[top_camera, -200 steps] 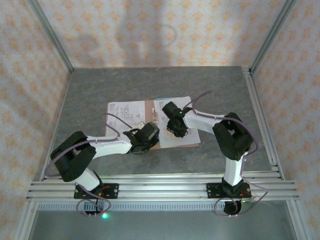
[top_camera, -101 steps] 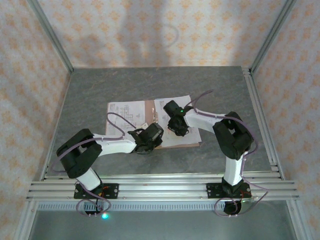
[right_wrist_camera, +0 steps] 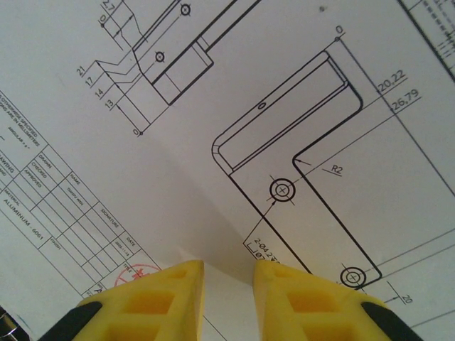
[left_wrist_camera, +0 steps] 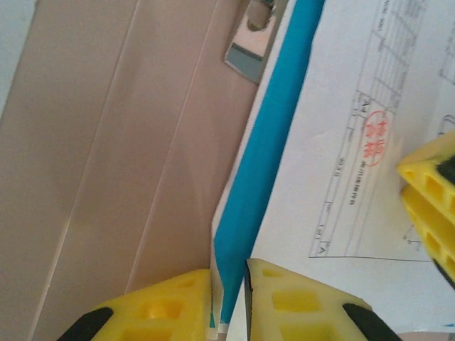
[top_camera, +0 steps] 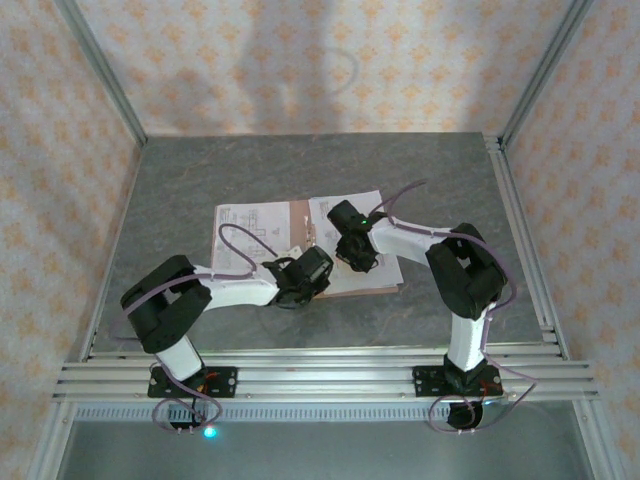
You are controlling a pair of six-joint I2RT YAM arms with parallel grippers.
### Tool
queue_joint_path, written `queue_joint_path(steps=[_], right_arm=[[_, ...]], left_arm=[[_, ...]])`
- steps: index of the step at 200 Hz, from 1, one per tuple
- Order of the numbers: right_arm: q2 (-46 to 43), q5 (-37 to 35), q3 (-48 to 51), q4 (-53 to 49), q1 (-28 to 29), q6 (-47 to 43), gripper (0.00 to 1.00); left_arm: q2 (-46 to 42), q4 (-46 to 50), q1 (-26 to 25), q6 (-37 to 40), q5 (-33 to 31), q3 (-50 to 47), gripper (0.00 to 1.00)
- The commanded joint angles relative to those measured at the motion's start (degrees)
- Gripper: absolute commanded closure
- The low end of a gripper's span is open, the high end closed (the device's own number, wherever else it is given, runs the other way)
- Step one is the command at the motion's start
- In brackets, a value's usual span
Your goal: Put the files into the folder
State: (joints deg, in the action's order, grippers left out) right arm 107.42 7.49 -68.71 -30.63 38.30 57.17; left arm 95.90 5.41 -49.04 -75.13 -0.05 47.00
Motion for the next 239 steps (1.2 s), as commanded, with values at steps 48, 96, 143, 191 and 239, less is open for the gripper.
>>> queue_joint_path(steps=[48, 96, 143, 191, 239], right_arm=[[0.9, -1.2, 0.4, -2.0, -0.8, -0.3, 0.74], [0.6, -1.5, 0.5, -2.1, -0.9, -0.3, 0.74], [0.6, -1.4, 0.4, -2.0, -0.9, -0.2, 0.74], [0.3, -1.4, 0.7, -1.9, -0.9, -0.2, 0.74], [0.2, -1.4, 0.9, -1.6, -1.0, -0.1, 0.74]], left_arm=[[0.7, 1.9, -0.3, -0.2, -1.7, 0.3, 0.92], [-1.6, 5.4, -0.7, -0.2, -3.2, 0.9, 0.88], [-1.3, 8.2, -1.0, 0.2, -3.6, 2.5, 0.82], [1.4, 6.1, -1.0, 0.2, -2.8, 2.9, 0.82], [1.8, 5.8, -1.0, 0.2, -3.2, 3.4, 0.91]])
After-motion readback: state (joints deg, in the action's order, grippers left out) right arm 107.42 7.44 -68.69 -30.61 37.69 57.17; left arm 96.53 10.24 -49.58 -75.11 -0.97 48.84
